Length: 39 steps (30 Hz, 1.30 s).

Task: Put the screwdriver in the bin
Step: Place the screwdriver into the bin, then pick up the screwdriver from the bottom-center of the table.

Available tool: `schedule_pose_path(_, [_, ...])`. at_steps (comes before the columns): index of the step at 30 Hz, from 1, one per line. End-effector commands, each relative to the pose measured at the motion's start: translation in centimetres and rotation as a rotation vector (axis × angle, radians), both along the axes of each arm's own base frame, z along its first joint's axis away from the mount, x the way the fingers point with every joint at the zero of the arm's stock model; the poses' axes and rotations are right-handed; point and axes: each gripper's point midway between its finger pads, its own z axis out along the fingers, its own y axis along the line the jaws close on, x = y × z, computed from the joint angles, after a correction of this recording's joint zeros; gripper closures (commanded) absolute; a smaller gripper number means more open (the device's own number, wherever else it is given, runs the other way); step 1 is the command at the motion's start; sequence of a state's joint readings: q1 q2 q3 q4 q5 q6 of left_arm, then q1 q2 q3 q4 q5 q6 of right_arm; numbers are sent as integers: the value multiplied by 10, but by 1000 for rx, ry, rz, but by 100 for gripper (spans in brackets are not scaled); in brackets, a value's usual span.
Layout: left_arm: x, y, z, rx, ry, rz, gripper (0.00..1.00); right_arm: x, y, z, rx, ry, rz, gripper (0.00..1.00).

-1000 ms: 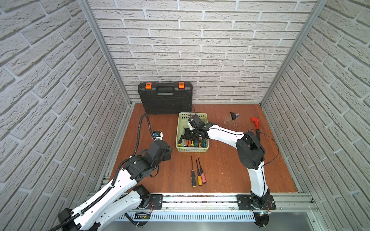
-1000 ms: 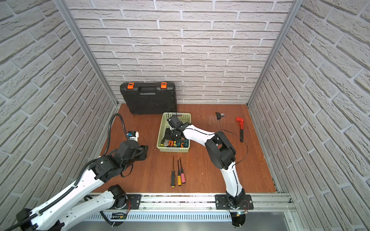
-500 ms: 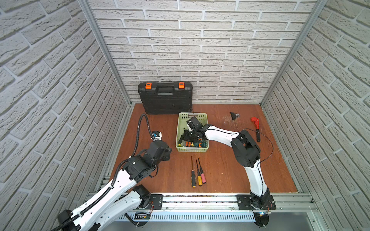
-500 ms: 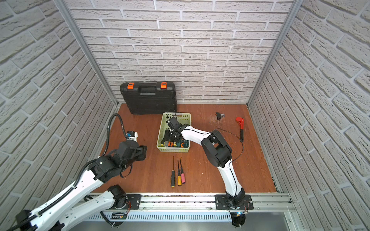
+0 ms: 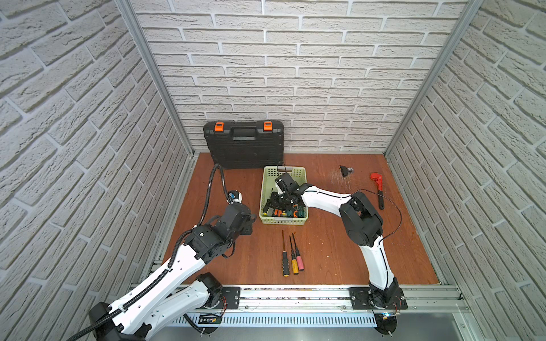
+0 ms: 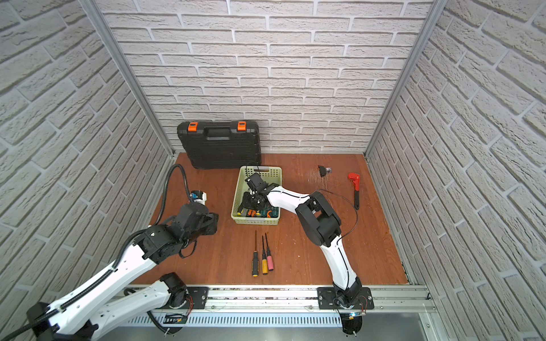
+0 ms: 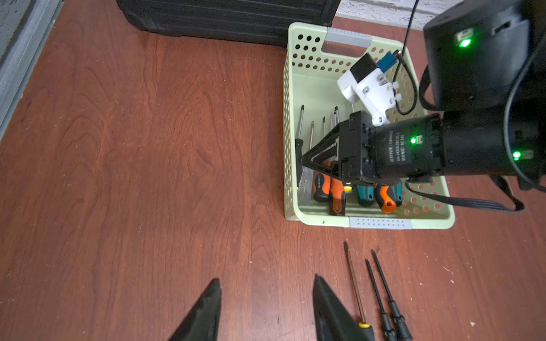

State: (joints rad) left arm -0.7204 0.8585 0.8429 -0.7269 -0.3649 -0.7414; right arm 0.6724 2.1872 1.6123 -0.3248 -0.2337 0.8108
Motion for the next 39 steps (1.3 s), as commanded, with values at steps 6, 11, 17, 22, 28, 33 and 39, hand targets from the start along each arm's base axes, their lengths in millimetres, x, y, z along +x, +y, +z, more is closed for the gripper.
schedule_pose_path(6, [-12, -13, -9, -18, 122, -61, 49, 13, 10, 70, 70, -147, 43, 71])
schedule_pose_path(11, [-32, -30, -36, -64, 272, -123, 51, 10, 8, 119, 89, -234, 83, 71])
schedule_pose_path(17, [-65, -45, -74, 15, 444, -190, 52, -28, -21, 167, -31, -378, 136, 72])
schedule_pose_path(22, [-86, -71, -89, -15, 510, -249, 50, -71, -54, 166, -144, -389, 178, 72])
schedule_pose_path(28, [-109, -118, -111, -81, 547, -284, 49, -129, -100, 135, -268, -339, 216, 72])
schedule_pose_path(33, [-111, -143, -127, -37, 554, -305, 49, -156, -127, 106, -284, -278, 193, 72])
schedule_pose_path(39, [-110, -155, -143, 14, 588, -301, 50, -172, -142, 90, -284, -242, 172, 72])
